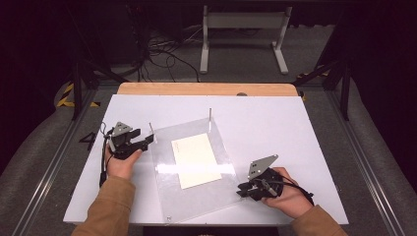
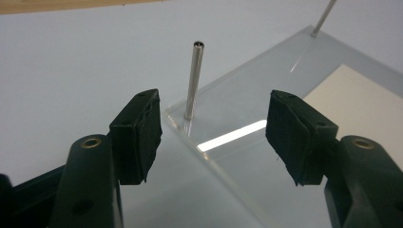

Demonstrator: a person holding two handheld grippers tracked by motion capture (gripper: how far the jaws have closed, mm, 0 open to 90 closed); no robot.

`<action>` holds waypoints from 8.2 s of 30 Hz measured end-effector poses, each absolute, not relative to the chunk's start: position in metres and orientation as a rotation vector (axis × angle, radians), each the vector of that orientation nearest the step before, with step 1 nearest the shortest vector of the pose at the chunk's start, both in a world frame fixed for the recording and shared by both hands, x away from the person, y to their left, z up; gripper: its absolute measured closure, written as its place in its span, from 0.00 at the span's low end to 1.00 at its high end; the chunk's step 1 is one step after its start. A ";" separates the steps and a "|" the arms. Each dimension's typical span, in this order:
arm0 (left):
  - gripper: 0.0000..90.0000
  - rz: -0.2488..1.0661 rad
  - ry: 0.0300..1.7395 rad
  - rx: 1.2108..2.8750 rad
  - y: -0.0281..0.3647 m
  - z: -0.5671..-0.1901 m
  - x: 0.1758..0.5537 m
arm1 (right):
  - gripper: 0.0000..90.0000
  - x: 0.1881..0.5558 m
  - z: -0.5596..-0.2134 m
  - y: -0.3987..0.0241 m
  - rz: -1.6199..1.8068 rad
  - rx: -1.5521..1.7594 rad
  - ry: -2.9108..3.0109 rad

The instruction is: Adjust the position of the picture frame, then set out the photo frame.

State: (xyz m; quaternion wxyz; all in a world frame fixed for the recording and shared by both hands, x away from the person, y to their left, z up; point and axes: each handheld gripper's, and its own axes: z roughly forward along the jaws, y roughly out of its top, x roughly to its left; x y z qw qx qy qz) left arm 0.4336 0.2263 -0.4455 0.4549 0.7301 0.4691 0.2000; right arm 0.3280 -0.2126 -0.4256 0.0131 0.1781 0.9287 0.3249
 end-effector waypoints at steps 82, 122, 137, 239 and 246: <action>0.45 0.347 0.784 1.966 0.144 -0.417 0.408 | 0.54 0.353 -0.400 -0.285 1.415 1.012 2.290; 0.38 0.282 0.772 2.002 0.188 -0.434 0.332 | 0.83 0.492 -0.432 -0.254 1.255 1.025 2.152; 0.37 0.260 0.750 2.029 0.178 -0.438 0.334 | 0.96 0.496 -0.439 -0.250 1.253 1.117 2.088; 0.58 0.513 0.258 1.886 0.132 -0.427 0.323 | 0.61 0.496 -0.428 -0.267 1.415 1.305 2.094; 0.57 0.504 0.267 1.891 0.132 -0.425 0.324 | 0.50 0.471 -0.408 -0.278 1.419 1.216 2.120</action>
